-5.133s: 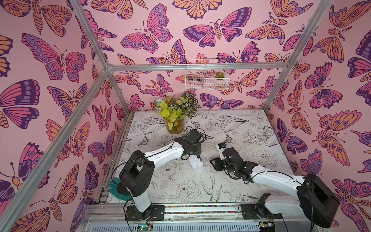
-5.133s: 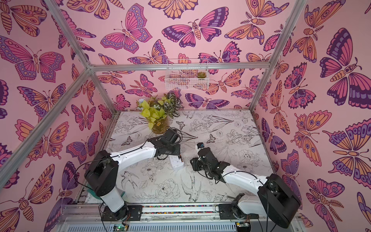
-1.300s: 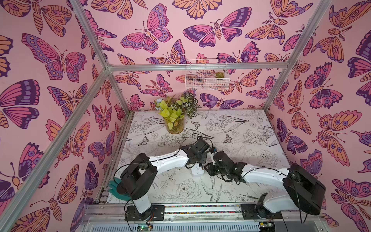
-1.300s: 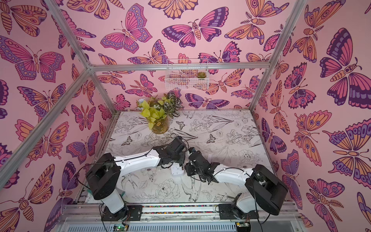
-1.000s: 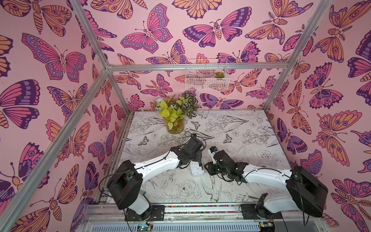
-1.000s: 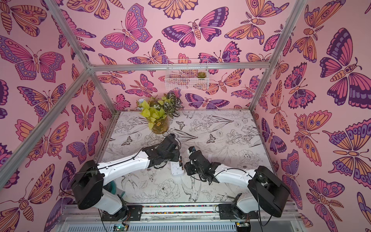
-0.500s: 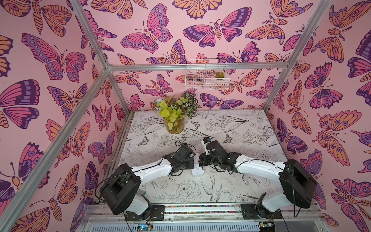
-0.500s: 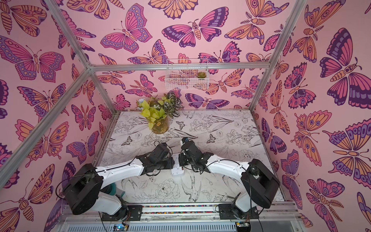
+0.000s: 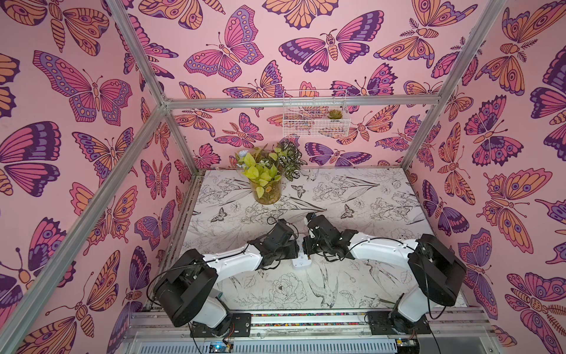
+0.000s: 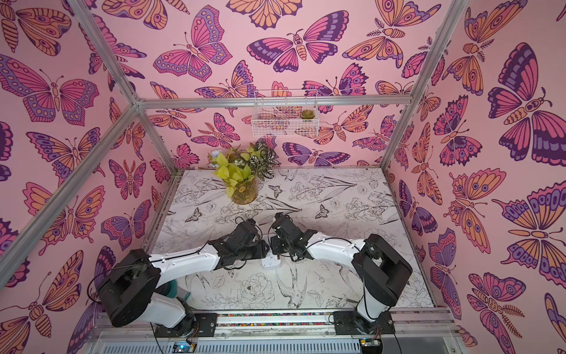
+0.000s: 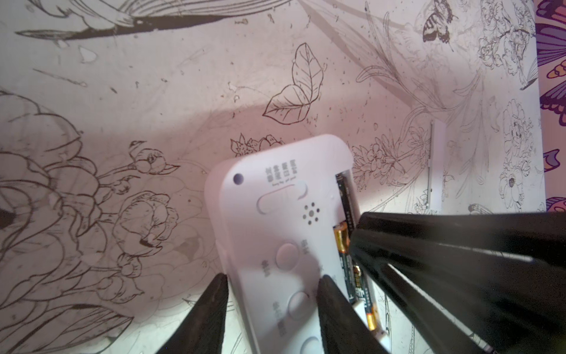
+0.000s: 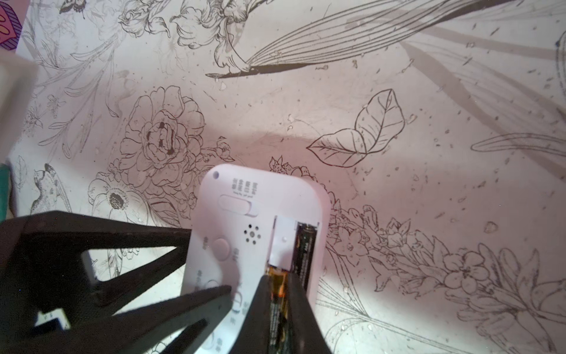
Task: Insert the battery into the alarm
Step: Install the battery in the alarm.
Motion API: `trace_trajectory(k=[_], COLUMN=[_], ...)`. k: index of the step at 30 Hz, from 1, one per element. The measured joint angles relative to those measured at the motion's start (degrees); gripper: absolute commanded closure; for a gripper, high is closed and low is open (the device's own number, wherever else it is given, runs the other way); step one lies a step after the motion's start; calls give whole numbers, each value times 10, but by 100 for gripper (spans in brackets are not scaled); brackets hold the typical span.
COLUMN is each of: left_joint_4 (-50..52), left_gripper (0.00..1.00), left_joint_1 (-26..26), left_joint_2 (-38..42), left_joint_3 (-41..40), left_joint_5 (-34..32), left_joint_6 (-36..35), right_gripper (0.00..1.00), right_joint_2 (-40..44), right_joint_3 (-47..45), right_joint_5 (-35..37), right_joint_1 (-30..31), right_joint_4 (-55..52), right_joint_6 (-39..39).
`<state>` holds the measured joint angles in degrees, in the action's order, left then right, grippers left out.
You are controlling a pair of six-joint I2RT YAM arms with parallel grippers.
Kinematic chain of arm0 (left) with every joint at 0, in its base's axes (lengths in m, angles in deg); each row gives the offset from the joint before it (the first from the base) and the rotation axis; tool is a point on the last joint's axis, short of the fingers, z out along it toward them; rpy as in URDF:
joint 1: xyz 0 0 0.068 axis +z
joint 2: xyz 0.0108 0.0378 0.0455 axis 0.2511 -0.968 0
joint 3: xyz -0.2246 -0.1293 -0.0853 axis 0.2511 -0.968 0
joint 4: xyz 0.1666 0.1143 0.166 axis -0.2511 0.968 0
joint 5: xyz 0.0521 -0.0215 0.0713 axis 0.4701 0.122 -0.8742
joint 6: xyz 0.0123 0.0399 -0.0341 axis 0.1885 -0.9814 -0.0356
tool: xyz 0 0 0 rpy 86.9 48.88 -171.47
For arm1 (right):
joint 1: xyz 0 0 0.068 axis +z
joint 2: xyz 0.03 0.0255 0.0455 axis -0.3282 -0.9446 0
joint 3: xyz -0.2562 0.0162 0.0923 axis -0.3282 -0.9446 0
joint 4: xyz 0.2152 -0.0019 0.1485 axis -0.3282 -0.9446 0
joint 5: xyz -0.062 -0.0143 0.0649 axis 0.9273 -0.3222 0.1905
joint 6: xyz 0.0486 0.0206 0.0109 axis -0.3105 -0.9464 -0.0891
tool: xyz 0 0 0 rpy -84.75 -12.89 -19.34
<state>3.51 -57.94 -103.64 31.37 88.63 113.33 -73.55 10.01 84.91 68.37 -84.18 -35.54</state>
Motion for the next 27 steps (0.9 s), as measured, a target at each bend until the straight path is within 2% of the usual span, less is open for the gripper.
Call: trace_trajectory(k=[7, 19, 27], left_joint_4=[-9, -27, -33], left_gripper=[55, 56, 57], left_joint_1=[1, 3, 4], left_joint_2=[-1, 0, 2], left_joint_3=[-3, -13, -17], left_joint_5=[2, 4, 4], left_joint_6=[7, 13, 14], right_gripper=[87, 100, 100], right_joint_2=[-13, -38, -43], right_joint_3=[14, 56, 62], right_joint_5=[5, 96, 108], right_joint_1=[4, 42, 46], right_joint_4=[-12, -68, -72], right_joint_6=[-7, -9, -26])
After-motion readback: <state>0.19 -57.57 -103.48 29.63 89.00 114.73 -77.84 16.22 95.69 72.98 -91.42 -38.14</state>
